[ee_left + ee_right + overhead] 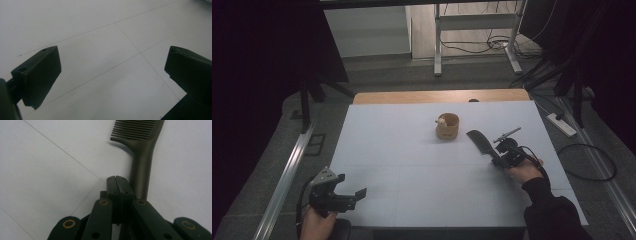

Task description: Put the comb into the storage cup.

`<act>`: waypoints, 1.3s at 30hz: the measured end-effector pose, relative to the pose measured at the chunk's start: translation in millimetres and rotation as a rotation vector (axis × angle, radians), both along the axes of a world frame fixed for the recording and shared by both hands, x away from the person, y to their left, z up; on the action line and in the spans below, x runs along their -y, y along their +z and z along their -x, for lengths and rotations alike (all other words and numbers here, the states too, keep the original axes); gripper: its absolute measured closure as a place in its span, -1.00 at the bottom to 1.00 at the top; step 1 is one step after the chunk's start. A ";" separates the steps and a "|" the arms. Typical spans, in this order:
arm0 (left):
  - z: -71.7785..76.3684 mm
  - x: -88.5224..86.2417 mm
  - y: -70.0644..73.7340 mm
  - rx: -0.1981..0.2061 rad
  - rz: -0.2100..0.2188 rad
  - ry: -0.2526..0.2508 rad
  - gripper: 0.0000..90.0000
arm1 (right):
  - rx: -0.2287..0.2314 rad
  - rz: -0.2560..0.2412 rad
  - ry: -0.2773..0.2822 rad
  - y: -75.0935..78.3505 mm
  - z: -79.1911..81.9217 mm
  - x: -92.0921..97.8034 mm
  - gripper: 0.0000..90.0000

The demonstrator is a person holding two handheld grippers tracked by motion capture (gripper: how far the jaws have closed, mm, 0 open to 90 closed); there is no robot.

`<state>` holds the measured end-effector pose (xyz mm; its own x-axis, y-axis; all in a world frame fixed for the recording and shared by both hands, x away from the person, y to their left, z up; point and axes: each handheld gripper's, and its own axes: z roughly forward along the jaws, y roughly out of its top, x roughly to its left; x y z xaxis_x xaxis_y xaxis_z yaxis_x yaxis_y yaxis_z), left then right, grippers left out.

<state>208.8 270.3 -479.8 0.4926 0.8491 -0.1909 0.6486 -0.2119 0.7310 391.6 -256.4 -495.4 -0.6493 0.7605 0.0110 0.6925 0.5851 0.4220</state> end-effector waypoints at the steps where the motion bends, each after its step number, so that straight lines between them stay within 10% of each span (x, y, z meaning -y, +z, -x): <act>1: 0.0 0.0 0.0 0.000 0.000 0.000 -0.97 | 0.000 0.001 0.000 0.0 0.0 0.1 1.00; 12: -0.3 0.3 -0.1 -0.002 -0.001 -0.001 -0.97 | 0.060 -0.053 0.017 13.6 7.2 -1.6 0.88; 39: -1.0 0.6 -0.4 -0.006 -0.002 -0.003 -0.97 | 0.114 -0.021 -0.093 25.8 7.0 2.5 -0.80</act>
